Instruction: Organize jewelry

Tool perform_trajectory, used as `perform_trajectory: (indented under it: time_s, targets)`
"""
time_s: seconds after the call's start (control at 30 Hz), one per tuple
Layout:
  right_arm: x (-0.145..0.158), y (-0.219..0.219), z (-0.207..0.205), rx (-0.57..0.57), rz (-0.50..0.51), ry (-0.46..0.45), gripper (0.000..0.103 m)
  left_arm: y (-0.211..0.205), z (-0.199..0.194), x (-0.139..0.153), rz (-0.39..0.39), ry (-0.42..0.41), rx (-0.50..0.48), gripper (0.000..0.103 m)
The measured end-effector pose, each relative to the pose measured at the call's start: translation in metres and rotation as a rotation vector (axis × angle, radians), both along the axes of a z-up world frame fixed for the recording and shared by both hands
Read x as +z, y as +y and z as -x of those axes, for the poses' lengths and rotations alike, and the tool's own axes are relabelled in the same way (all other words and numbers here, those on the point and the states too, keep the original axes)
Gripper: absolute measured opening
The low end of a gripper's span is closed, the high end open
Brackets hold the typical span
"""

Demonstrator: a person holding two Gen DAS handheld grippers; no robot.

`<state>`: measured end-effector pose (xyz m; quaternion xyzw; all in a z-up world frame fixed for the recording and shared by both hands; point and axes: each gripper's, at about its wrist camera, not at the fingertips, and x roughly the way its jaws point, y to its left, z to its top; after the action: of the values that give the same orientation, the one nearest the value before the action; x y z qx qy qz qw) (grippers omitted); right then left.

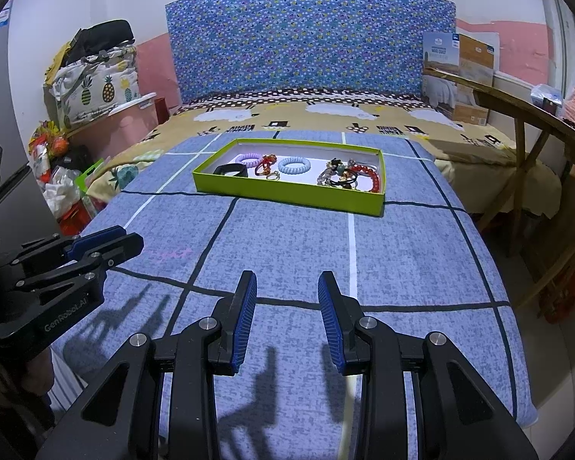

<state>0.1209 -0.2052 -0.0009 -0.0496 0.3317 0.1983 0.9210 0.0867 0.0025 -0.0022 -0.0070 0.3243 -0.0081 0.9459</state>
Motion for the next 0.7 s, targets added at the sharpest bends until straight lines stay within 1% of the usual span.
perform_trajectory:
  time_s: [0.7]
  targets:
    - [0.0002,0.0000,-0.0002,0.000,0.001,0.000,0.034,-0.0046,0.0004,0.0017,-0.021,-0.005,-0.001,0.023]
